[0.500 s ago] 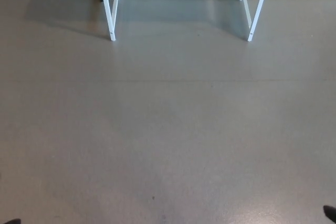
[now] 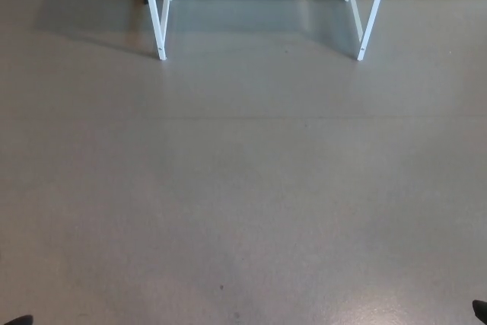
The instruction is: The robot walks towards a desk on which a shovel is kept on the left hand side and a container is kept on the right hand side. The robot picks up the shovel using its left hand and places it in the container.
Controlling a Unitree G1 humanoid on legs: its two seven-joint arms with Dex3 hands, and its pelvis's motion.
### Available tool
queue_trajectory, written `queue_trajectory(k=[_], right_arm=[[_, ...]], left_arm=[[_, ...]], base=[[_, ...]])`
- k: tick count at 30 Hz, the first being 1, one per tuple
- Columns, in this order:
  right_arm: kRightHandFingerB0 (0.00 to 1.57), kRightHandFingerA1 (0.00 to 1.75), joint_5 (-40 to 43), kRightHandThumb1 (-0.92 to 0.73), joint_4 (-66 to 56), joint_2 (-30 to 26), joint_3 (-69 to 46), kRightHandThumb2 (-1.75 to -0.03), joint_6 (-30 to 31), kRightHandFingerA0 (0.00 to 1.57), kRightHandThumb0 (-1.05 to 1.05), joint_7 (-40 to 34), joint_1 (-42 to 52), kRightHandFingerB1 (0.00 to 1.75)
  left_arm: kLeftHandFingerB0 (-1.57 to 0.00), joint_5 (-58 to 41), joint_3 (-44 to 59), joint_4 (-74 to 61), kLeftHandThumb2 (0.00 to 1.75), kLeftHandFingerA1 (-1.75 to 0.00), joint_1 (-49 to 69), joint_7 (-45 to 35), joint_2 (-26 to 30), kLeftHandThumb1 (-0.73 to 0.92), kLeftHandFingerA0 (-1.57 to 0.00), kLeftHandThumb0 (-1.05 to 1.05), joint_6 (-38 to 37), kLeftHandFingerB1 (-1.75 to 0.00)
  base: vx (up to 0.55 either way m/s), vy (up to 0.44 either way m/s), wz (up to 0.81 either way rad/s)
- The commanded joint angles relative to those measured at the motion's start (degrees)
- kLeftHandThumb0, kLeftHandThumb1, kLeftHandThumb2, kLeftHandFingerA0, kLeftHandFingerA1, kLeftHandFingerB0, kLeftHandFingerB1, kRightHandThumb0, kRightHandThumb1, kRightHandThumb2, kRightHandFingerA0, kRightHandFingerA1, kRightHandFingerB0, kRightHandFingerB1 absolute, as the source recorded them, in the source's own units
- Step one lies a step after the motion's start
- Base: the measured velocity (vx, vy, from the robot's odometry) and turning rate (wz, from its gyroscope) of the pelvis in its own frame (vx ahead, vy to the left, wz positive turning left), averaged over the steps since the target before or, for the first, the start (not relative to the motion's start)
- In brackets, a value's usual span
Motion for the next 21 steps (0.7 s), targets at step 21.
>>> queue_trajectory(k=[21], right_arm=[[0.13, 0.51, 0.44, -0.62, 0.86, 0.26, -0.61, -0.84, -3.62, 0.29, -0.6, 0.66, 1.05, 0.42]], left_arm=[[-0.18, -0.61, 0.49, 1.26, 0.66, -0.39, 0.13, -1.13, 1.22, 0.86, -0.27, -0.74, -3.41, -0.33]], base=[[0.0, 0.0, 0.0]])
